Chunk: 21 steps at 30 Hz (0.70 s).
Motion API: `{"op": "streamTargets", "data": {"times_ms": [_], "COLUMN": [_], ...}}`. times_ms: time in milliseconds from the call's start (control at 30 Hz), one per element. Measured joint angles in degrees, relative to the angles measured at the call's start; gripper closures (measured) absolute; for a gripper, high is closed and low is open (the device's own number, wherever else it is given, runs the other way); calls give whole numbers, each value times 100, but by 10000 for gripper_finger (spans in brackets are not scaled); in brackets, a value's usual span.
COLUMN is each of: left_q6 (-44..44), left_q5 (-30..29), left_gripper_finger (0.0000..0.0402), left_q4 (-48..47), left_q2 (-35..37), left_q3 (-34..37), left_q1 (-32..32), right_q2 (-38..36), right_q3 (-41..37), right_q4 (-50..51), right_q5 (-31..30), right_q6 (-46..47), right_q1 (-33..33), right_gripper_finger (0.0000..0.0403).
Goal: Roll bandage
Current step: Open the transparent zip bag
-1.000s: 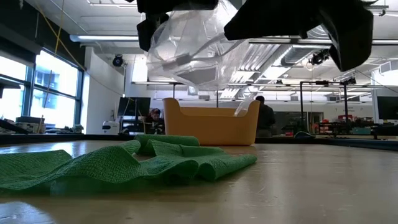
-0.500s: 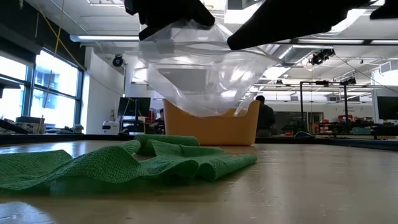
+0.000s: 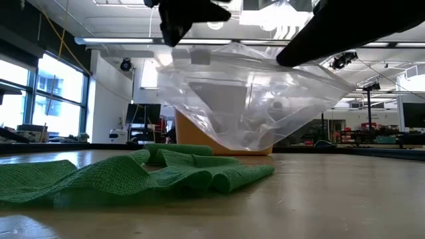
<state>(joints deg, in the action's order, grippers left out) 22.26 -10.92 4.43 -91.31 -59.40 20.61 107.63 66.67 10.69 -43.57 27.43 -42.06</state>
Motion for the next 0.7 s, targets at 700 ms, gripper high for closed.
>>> {"op": "streamTargets", "data": {"times_ms": [700], "left_q6": [-937], "left_q5": [-1115], "left_gripper_finger": [330], "left_q4": [1910], "left_q2": [-1406], "left_q3": [-2], "left_q1": [888], "right_q2": [-356], "right_q3": [0], "right_q4": [-243], "right_q5": [-401], "right_q6": [332], "right_q1": [-43], "right_gripper_finger": [403]}}
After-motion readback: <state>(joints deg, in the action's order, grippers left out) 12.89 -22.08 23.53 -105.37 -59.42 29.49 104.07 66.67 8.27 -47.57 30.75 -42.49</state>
